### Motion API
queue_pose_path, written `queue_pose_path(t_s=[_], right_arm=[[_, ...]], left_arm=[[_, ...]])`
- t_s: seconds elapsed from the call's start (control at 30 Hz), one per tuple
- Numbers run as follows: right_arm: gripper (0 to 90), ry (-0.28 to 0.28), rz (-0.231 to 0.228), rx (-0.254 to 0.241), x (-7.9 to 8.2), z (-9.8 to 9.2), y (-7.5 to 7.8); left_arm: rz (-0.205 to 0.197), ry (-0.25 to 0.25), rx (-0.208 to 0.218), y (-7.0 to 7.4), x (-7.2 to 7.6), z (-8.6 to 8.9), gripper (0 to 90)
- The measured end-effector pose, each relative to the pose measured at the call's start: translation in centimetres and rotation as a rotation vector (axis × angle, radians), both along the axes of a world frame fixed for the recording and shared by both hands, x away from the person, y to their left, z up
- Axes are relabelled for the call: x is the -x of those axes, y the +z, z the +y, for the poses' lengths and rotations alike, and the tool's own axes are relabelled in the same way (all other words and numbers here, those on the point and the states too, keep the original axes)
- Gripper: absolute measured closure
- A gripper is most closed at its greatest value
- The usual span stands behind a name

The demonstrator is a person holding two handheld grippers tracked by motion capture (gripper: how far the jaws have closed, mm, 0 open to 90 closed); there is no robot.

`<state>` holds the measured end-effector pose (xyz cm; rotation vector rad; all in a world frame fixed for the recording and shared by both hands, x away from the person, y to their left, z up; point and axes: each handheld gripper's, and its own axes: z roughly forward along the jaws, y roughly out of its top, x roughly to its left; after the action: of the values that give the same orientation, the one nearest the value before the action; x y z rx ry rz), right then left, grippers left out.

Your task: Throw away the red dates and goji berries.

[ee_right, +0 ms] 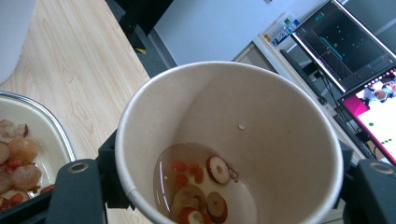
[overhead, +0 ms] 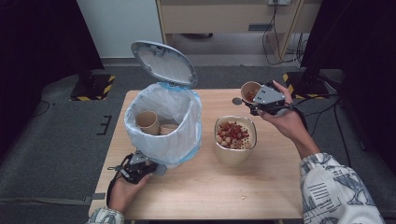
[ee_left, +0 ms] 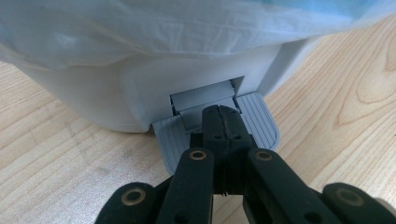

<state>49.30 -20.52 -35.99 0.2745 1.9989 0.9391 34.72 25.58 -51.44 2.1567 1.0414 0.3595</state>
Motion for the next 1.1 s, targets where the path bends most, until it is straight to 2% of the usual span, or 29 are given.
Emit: queue_pose_path(t_s=[0.2,0.37,0.53,0.8,1.1], right_arm=[[28.5,0.003,0.000,0.012,0.0,0.2,-0.3],[28.4,0.039,0.002,0.025,0.3,0.9,-0.3],[28.3,0.031,0.001,0.027,0.5,0.7,-0.3],[28.3,0.063,-0.033,0.089,1.4,1.2,-0.3],[28.3,0.068,-0.073,0.169,2.1,1.4,-0.3]], left_arm=[[0.000,0.000,0.000,0.0,0.0,0.0,90.0],[0.000,-0.001,0.001,0.0,0.0,0.0,90.0],[0.000,-0.001,0.002,0.0,0.0,0.0,90.0],[0.001,0.000,0.001,0.0,0.0,0.0,90.0],[0.001,0.000,0.002,0.0,0.0,0.0,90.0]])
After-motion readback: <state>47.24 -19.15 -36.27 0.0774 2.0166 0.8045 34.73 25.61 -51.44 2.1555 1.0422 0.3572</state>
